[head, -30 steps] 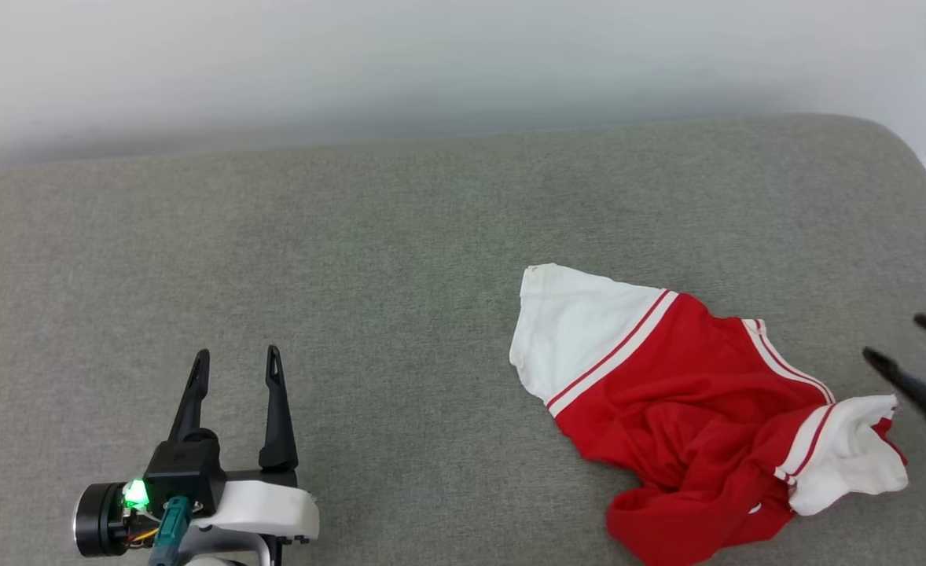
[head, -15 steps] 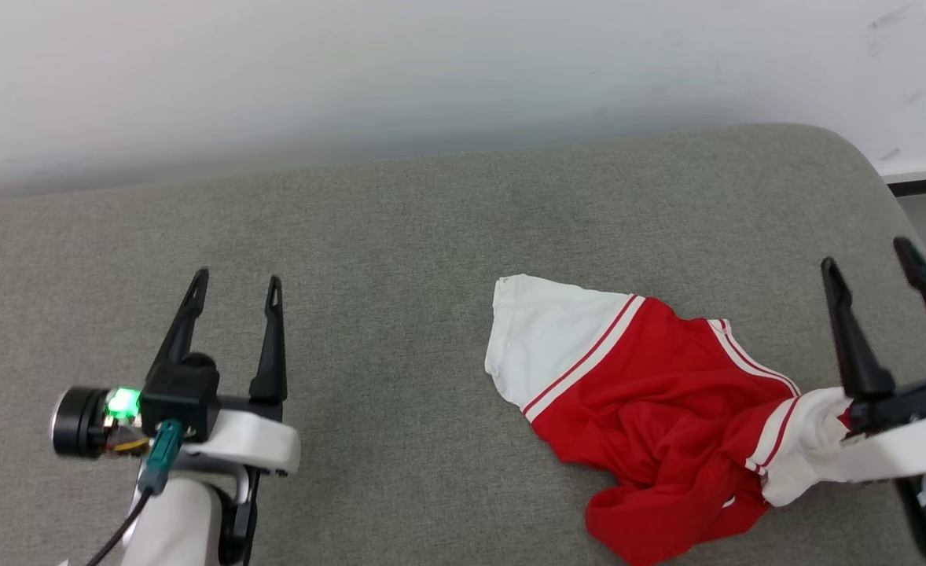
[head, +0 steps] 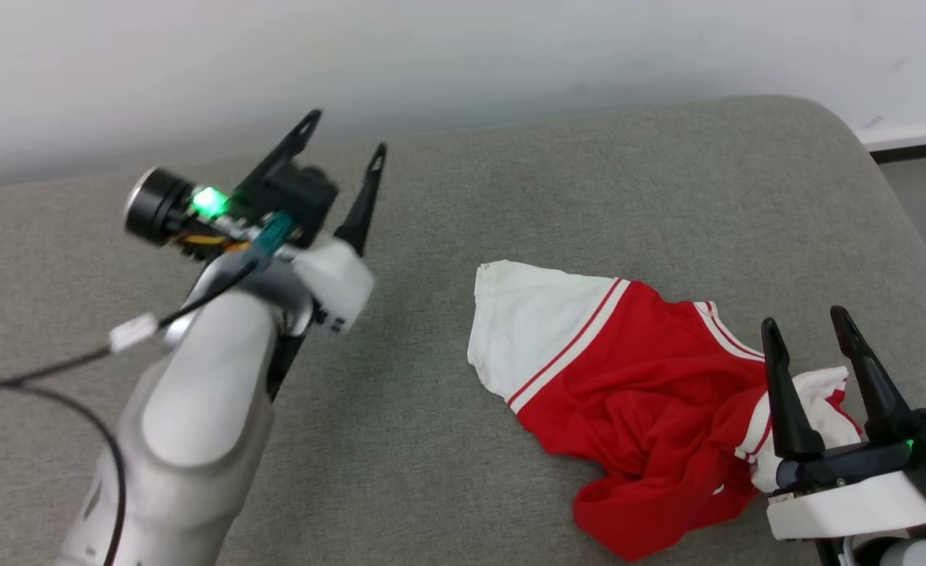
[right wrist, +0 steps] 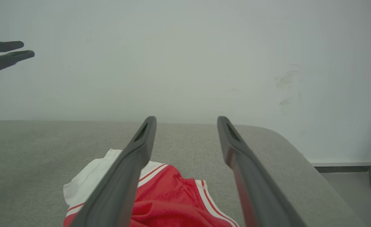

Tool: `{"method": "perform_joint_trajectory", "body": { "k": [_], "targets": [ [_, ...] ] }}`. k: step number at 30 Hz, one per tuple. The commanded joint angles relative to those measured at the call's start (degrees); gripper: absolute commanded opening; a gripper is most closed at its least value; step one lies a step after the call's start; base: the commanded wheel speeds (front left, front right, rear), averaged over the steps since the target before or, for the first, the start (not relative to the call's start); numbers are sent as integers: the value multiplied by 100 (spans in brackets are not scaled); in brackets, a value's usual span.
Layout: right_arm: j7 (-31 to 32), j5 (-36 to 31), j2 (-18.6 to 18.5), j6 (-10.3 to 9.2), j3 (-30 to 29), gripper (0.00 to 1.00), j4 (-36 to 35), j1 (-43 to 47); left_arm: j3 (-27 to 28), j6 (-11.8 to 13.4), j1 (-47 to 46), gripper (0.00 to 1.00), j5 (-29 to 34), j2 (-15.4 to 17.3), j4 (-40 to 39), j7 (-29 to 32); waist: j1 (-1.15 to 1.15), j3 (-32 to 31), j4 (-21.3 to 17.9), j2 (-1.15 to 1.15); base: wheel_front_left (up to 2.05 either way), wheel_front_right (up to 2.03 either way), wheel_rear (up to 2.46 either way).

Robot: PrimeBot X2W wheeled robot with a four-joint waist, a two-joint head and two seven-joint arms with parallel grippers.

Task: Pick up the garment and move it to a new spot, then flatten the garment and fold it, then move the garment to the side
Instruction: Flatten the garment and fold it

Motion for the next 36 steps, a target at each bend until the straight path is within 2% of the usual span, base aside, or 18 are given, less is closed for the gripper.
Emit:
{"method": "perform_joint_trajectory", "body": {
  "k": [1,7,12,19,25,36],
  "targets": [
    [-21,4,48,-5,6,100,-39,46,-179,-22,-213,100,-119,35,89,170,0,70,-71,0,0,0,0],
    [-22,-21,208,-5,93,100,-156,8,-2221,-20,-1405,100,-1603,460,534,1731,0,295,-280,0,0,0,0],
    [-23,-78,266,-5,148,100,-251,-162,-3747,-22,-2311,100,-3031,845,393,3148,0,607,-417,0,0,0,0],
    [-22,-178,338,-5,337,100,-349,-449,-5426,-22,-3447,100,-4491,1267,97,4788,0,1094,-634,0,0,0,0],
    [-22,-212,394,-6,509,100,-431,-719,-5757,-23,-3897,100,-4889,1384,-179,5681,0,1510,-861,0,0,0,0],
    [-23,-162,519,-5,660,100,-520,-1043,-5785,-24,-3531,100,-4297,1587,-825,6962,0,2099,-1164,0,0,0,0]
  ]
}}
